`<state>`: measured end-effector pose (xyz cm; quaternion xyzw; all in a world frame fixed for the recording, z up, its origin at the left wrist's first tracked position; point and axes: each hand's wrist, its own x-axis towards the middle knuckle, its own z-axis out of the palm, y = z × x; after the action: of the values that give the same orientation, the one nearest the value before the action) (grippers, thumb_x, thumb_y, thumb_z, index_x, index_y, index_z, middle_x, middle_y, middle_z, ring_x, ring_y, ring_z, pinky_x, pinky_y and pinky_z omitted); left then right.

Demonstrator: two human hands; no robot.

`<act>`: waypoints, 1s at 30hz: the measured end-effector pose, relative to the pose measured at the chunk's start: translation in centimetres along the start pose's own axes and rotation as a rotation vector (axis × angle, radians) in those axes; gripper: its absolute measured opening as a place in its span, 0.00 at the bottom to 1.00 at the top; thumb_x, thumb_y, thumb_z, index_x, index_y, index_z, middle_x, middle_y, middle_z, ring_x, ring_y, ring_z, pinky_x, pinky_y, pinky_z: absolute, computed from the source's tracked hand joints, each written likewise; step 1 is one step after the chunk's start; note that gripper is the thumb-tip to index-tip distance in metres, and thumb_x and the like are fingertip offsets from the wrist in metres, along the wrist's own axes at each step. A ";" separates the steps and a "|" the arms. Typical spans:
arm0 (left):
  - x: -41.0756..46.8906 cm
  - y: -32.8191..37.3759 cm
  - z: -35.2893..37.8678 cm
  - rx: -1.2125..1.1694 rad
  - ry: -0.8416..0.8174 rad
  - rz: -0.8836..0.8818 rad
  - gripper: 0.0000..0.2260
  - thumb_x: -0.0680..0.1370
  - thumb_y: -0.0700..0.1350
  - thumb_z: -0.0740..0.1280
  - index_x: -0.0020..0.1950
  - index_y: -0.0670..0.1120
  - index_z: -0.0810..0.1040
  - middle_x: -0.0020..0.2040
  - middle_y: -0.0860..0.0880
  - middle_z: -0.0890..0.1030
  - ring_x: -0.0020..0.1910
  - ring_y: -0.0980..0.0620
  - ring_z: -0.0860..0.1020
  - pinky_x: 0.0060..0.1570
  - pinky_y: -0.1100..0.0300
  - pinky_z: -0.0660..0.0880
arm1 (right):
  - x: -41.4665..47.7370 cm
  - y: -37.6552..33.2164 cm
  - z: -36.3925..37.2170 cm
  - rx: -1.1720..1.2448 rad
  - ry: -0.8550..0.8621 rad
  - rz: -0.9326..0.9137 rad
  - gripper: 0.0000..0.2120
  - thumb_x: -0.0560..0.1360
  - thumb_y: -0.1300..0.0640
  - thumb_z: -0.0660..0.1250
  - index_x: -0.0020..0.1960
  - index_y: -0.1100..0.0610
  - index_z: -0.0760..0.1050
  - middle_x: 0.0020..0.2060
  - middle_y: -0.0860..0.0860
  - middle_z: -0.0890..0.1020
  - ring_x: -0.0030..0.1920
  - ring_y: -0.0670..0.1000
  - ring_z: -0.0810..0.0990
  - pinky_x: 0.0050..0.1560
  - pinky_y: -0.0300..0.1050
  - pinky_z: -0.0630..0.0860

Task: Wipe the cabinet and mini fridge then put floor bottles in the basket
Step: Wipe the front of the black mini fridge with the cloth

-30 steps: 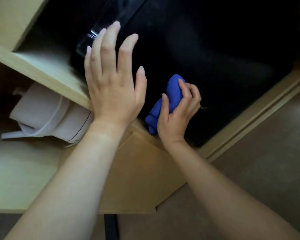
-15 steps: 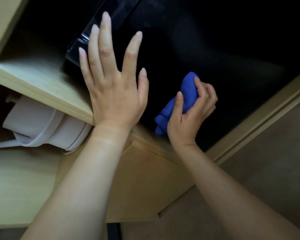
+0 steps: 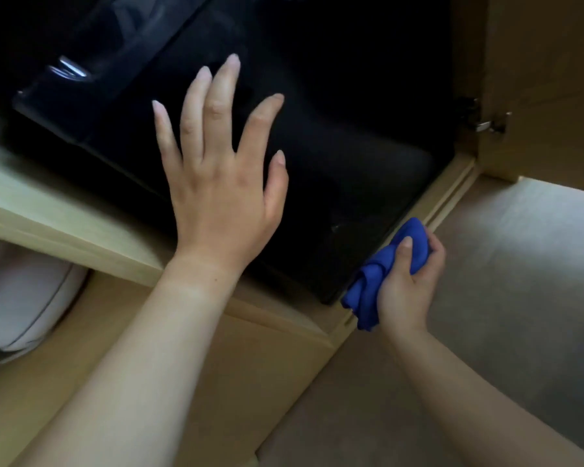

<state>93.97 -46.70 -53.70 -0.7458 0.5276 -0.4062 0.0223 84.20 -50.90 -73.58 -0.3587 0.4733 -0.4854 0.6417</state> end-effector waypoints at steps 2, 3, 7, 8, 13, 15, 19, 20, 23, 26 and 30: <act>0.0 0.2 0.5 -0.028 -0.007 -0.020 0.18 0.79 0.49 0.58 0.70 0.49 0.69 0.76 0.43 0.60 0.75 0.42 0.57 0.71 0.39 0.44 | -0.4 -0.1 -0.5 -0.026 0.028 0.002 0.15 0.81 0.49 0.57 0.67 0.49 0.63 0.64 0.49 0.70 0.62 0.44 0.71 0.65 0.37 0.67; 0.0 0.1 0.7 -0.037 -0.006 -0.024 0.18 0.80 0.49 0.58 0.69 0.49 0.70 0.76 0.43 0.60 0.75 0.42 0.56 0.71 0.39 0.44 | -0.7 -0.1 -0.3 -0.025 0.035 -0.002 0.15 0.81 0.50 0.57 0.66 0.49 0.64 0.64 0.49 0.69 0.61 0.43 0.71 0.61 0.31 0.67; -0.3 -0.5 1.0 -0.040 0.002 0.032 0.17 0.80 0.50 0.57 0.68 0.49 0.71 0.76 0.45 0.62 0.76 0.43 0.56 0.71 0.40 0.43 | -2.8 0.2 2.1 0.049 0.060 0.028 0.13 0.80 0.51 0.58 0.64 0.47 0.64 0.63 0.45 0.68 0.60 0.40 0.70 0.54 0.21 0.65; -0.5 -0.7 1.1 -0.024 0.006 0.046 0.17 0.80 0.50 0.57 0.67 0.49 0.71 0.75 0.45 0.62 0.76 0.44 0.57 0.71 0.40 0.43 | -3.3 0.4 2.8 0.065 0.049 0.020 0.14 0.80 0.51 0.58 0.65 0.47 0.65 0.62 0.45 0.68 0.60 0.38 0.70 0.54 0.21 0.64; -1.2 -0.3 2.1 0.054 -0.027 0.120 0.17 0.80 0.50 0.55 0.67 0.49 0.70 0.75 0.46 0.62 0.76 0.45 0.56 0.70 0.36 0.44 | -4.4 1.4 6.9 0.103 -0.070 -0.059 0.16 0.80 0.51 0.59 0.66 0.47 0.65 0.64 0.44 0.67 0.62 0.39 0.68 0.60 0.26 0.63; -1.3 -0.3 2.4 0.087 -0.015 0.140 0.16 0.80 0.49 0.55 0.66 0.48 0.72 0.75 0.47 0.63 0.75 0.46 0.57 0.69 0.34 0.45 | -3.7 1.6 7.9 0.048 -0.077 -0.132 0.17 0.79 0.52 0.60 0.67 0.50 0.65 0.64 0.46 0.66 0.64 0.43 0.66 0.60 0.24 0.58; -1.3 -0.4 3.1 0.137 0.017 0.174 0.15 0.79 0.48 0.56 0.64 0.50 0.73 0.75 0.49 0.64 0.75 0.46 0.58 0.70 0.37 0.47 | 0.2 3.3 7.3 -0.041 -0.020 -0.179 0.17 0.80 0.53 0.60 0.68 0.53 0.65 0.63 0.47 0.66 0.65 0.45 0.66 0.68 0.38 0.60; -1.3 -0.4 3.3 0.142 0.023 0.183 0.15 0.79 0.48 0.56 0.64 0.51 0.74 0.75 0.49 0.64 0.75 0.46 0.59 0.70 0.38 0.48 | 0.9 3.6 7.0 -0.024 0.007 -0.120 0.17 0.80 0.53 0.59 0.68 0.53 0.65 0.64 0.48 0.66 0.66 0.47 0.66 0.68 0.38 0.60; -1.4 -0.6 3.6 0.153 0.052 0.191 0.14 0.79 0.48 0.58 0.63 0.52 0.75 0.75 0.49 0.65 0.74 0.47 0.60 0.71 0.41 0.49 | 0.3 2.8 7.6 0.031 0.035 -0.038 0.18 0.80 0.53 0.59 0.69 0.52 0.64 0.66 0.49 0.65 0.67 0.48 0.65 0.63 0.32 0.59; -1.4 -0.5 3.7 0.169 0.076 0.199 0.15 0.78 0.48 0.58 0.63 0.52 0.75 0.74 0.49 0.66 0.73 0.47 0.61 0.70 0.43 0.49 | -1.2 -0.6 9.5 0.039 -0.004 -0.280 0.17 0.80 0.53 0.59 0.68 0.53 0.66 0.64 0.50 0.66 0.63 0.45 0.65 0.62 0.28 0.57; -1.3 -0.6 3.7 0.188 0.074 0.199 0.15 0.78 0.49 0.59 0.63 0.52 0.75 0.74 0.49 0.66 0.73 0.47 0.62 0.70 0.44 0.50 | -0.4 -1.8 9.9 -0.011 -0.054 -0.441 0.18 0.79 0.53 0.60 0.67 0.56 0.67 0.63 0.54 0.67 0.63 0.46 0.65 0.64 0.29 0.56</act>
<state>96.59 -46.84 -56.64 -0.6689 0.5588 -0.4770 0.1128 93.13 -51.01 -68.87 -0.4697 0.3688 -0.6016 0.5306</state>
